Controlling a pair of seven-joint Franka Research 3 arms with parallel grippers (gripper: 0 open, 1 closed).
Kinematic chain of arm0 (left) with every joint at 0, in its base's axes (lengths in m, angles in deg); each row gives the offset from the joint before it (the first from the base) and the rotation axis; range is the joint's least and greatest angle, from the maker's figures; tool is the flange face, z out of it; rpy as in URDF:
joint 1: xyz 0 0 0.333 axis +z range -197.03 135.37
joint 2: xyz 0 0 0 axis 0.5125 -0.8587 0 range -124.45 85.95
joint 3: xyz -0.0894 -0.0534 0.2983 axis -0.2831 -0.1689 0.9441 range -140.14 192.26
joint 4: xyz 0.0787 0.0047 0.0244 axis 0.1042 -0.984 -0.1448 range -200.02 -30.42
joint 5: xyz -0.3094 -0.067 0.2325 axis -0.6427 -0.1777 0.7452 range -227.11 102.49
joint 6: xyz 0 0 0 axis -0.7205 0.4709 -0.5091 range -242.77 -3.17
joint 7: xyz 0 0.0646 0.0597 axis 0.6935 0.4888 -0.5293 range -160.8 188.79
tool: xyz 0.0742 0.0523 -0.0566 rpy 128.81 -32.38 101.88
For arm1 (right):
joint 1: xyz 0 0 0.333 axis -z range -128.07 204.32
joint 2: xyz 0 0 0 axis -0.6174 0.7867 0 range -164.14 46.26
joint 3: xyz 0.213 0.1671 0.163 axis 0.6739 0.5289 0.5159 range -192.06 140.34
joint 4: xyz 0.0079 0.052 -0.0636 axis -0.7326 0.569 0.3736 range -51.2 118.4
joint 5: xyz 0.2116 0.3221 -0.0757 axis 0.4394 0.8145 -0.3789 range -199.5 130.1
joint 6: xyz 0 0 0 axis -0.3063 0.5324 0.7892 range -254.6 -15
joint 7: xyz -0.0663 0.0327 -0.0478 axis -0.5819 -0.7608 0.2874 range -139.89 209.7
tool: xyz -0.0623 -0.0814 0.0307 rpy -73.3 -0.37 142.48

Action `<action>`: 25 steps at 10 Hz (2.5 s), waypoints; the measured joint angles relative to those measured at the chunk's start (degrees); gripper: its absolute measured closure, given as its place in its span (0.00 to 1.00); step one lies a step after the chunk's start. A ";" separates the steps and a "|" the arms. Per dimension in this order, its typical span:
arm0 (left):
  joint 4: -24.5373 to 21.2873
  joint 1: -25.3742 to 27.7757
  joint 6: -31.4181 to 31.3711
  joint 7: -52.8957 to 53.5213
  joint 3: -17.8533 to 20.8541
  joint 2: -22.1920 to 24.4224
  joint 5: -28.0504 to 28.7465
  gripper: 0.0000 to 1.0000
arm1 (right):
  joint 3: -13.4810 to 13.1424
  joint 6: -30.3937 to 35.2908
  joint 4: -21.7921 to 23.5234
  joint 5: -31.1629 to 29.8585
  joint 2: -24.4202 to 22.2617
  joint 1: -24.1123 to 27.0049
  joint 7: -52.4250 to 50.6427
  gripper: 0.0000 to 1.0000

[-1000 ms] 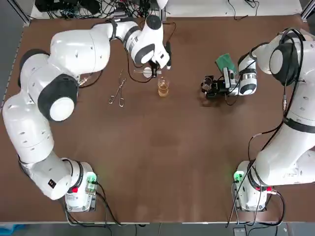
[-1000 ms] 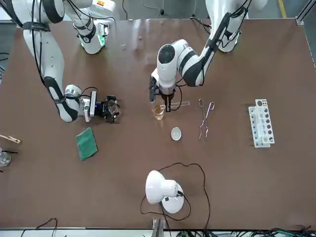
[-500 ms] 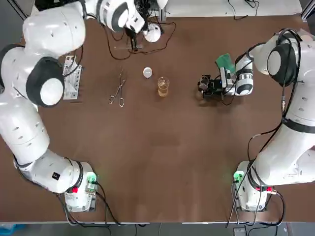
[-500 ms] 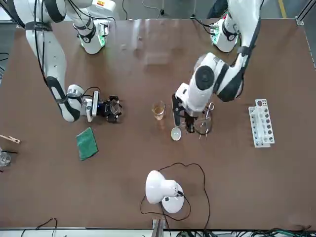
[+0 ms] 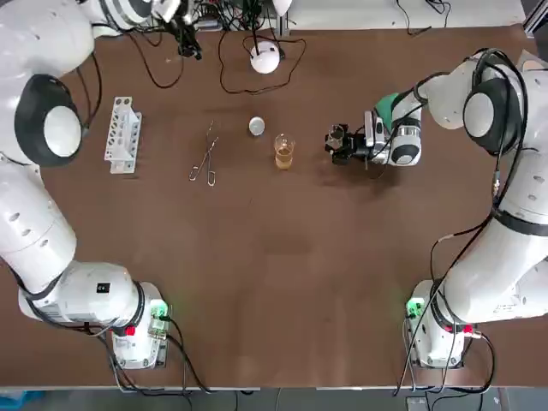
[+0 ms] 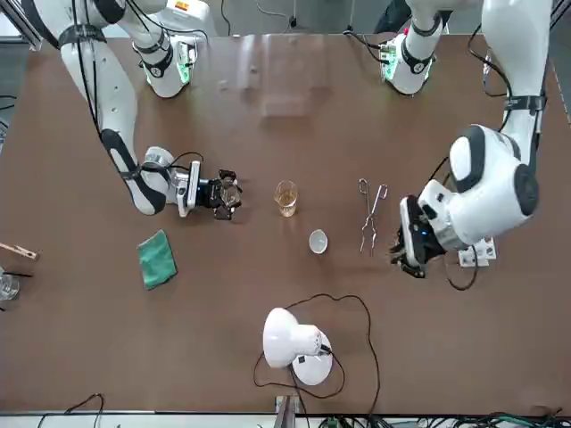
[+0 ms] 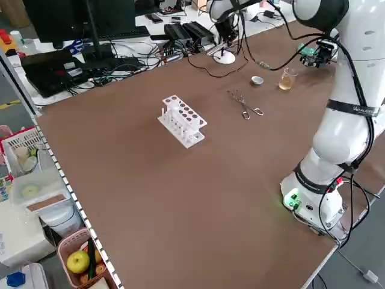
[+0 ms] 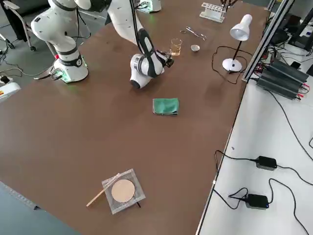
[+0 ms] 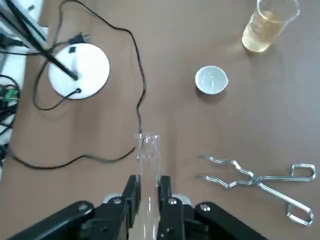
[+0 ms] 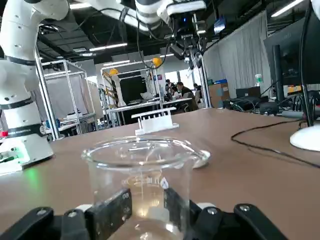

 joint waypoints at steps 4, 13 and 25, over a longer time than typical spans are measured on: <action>-2.41 26.27 10.63 16.56 -14.06 -0.14 -12.10 0.79 | 9.81 -6.81 1.45 12.01 -2.48 -0.03 0.74 0.62; -1.76 55.17 38.90 34.01 -18.59 -13.06 -26.83 0.79 | 24.78 -13.43 0.46 35.36 -3.27 -1.54 1.54 0.62; -4.86 62.36 40.47 44.19 -18.60 -21.95 -27.05 0.79 | 24.86 -17.83 -3.87 40.18 -3.11 -7.24 8.93 0.62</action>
